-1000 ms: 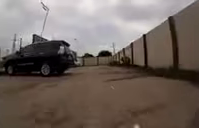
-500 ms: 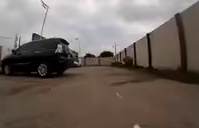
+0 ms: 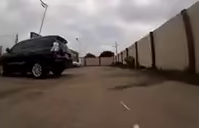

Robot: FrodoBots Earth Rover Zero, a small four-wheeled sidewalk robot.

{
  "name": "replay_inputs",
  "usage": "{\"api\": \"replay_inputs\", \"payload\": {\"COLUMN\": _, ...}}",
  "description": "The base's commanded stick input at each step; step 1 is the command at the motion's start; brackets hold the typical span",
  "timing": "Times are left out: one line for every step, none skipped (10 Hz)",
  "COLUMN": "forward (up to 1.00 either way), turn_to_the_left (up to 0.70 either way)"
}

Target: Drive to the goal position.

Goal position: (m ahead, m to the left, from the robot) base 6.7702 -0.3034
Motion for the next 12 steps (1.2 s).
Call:
{"api": "replay_inputs", "payload": {"forward": 1.0, "turn_to_the_left": -0.27}}
{"api": "replay_inputs", "payload": {"forward": 1.0, "turn_to_the_left": -0.25}}
{"api": "replay_inputs", "payload": {"forward": 1.0, "turn_to_the_left": -0.11}}
{"api": "replay_inputs", "payload": {"forward": 1.0, "turn_to_the_left": 0.0}}
{"api": "replay_inputs", "payload": {"forward": 1.0, "turn_to_the_left": 0.0}}
{"api": "replay_inputs", "payload": {"forward": 1.0, "turn_to_the_left": 0.0}}
{"api": "replay_inputs", "payload": {"forward": 1.0, "turn_to_the_left": 0.0}}
{"api": "replay_inputs", "payload": {"forward": 1.0, "turn_to_the_left": -0.27}}
{"api": "replay_inputs", "payload": {"forward": 1.0, "turn_to_the_left": -0.23}}
{"api": "replay_inputs", "payload": {"forward": 1.0, "turn_to_the_left": -0.06}}
{"api": "replay_inputs", "payload": {"forward": 1.0, "turn_to_the_left": 0.0}}
{"api": "replay_inputs", "payload": {"forward": 1.0, "turn_to_the_left": 0.0}}
